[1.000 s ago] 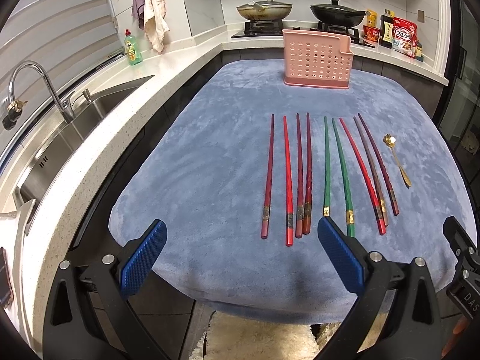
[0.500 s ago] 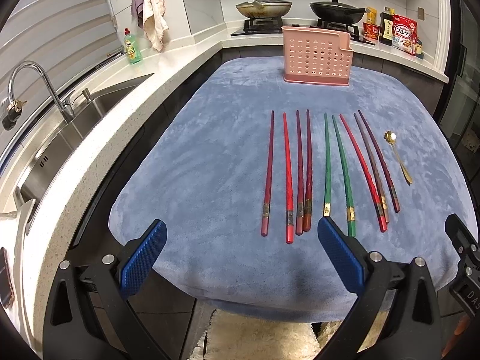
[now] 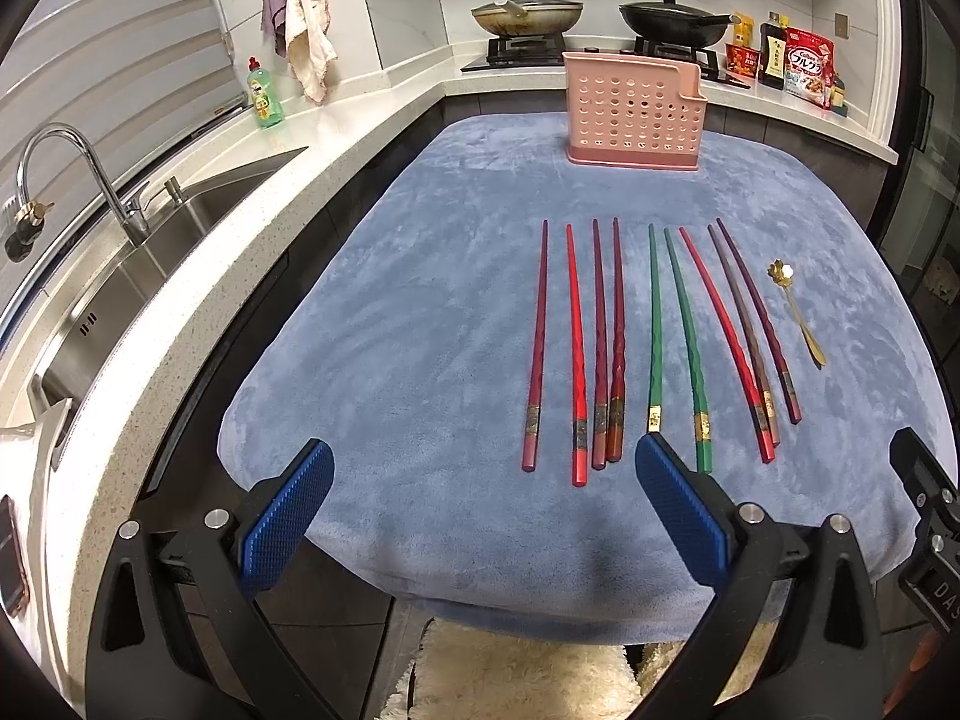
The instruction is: Organize utensils
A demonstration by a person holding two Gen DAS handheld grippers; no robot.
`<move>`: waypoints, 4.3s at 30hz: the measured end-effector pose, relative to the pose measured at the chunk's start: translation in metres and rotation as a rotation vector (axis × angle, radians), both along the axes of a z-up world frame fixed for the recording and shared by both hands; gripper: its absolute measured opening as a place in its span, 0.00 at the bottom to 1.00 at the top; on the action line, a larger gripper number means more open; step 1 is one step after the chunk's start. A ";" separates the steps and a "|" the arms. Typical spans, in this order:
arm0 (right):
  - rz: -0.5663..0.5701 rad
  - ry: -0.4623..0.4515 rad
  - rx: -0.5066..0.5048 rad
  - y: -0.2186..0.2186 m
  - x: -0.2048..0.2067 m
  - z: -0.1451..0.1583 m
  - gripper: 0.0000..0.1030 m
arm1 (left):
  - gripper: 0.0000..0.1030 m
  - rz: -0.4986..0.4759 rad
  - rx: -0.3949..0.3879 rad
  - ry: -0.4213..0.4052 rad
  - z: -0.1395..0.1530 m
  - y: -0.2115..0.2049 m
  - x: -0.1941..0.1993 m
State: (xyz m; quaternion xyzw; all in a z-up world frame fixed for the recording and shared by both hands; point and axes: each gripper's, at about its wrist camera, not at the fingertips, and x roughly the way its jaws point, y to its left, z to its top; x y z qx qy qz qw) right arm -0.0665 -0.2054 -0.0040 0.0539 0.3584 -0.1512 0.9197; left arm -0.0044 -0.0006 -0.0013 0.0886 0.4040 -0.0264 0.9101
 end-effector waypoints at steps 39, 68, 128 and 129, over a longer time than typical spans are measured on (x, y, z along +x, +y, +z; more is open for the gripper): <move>0.000 -0.001 0.004 0.000 0.001 -0.001 0.93 | 0.93 -0.005 0.001 -0.002 0.000 -0.001 -0.001; 0.007 0.047 0.040 -0.022 0.049 -0.032 0.83 | 0.60 -0.014 -0.094 0.194 -0.076 0.019 0.065; 0.077 -0.167 0.184 -0.098 0.140 0.068 0.02 | 0.06 -0.124 -0.220 -0.073 0.100 0.009 0.154; 0.080 -0.176 0.184 -0.100 0.147 0.073 0.02 | 0.06 -0.125 -0.222 -0.085 0.107 0.006 0.163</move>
